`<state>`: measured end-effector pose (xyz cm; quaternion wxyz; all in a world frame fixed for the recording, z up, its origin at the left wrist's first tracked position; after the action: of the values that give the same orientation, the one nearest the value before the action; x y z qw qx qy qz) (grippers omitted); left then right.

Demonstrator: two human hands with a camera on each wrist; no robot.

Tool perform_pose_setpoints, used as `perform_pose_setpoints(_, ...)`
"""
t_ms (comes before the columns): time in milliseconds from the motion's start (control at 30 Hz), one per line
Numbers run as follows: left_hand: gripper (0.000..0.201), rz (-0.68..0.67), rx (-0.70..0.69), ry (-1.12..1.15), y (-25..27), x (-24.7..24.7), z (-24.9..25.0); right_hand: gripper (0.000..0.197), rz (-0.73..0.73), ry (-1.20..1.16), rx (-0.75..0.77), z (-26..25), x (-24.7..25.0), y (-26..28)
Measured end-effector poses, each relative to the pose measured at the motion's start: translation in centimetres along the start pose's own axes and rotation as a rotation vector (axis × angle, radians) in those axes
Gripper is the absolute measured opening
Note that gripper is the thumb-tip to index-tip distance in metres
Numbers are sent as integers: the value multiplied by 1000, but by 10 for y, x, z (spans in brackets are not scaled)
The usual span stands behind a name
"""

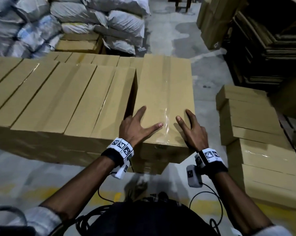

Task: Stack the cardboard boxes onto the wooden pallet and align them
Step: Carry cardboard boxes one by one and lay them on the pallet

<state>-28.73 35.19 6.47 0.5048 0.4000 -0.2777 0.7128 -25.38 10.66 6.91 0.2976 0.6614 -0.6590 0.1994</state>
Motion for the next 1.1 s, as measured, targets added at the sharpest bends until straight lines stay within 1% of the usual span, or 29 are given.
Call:
perform_pose_setpoints(133,113,-37,19,-24,-5,-15,-12,96,-10,-2,-17,8,-16,-7)
perform_pose_setpoints(233,111,-41,37,-47,-7,-21,-16,95,-15,25,-2,13,-25,-11)
perform_pose_setpoints(433,106,-41,20,-77,-14,-32,-22,98,-42,47,-1,22,-38,-22)
perform_pose_setpoints(633,96,13,-16,-70,-22,-43,-32,97,-32,32,-20,31,-51,-29)
perform_pose_setpoints(733,91,-13,-19,-88,-23,-47,-39,95,-69,47,-14,36,-60,-31)
perform_pose_setpoints(833,81,-48,-13,-73,-15,-48,-47,87,-103,60,8,42,-70,-28)
perform_pose_setpoints(900,76,-89,-15,-58,-7,-49,-51,84,-125,64,-1,47,-77,-24)
perform_pose_setpoints(1000,70,-127,-23,-27,7,-50,-62,87,-181,66,-1,57,-85,-18)
perform_pose_setpoints(1100,75,-92,-94,-4,19,-46,-80,94,-234,39,24,66,-82,-17)
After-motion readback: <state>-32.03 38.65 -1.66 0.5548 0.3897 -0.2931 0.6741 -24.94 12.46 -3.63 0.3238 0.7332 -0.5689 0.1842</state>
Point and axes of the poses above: each hand's wrist, its own y-axis away from the middle knuckle, its own x-axis out of the back of the hand, z = x × y, the point moved 4 cm from there along -y, towards the middle knuckle, and after that the axes turned 5 degrees about z, right-handed, at the moved point
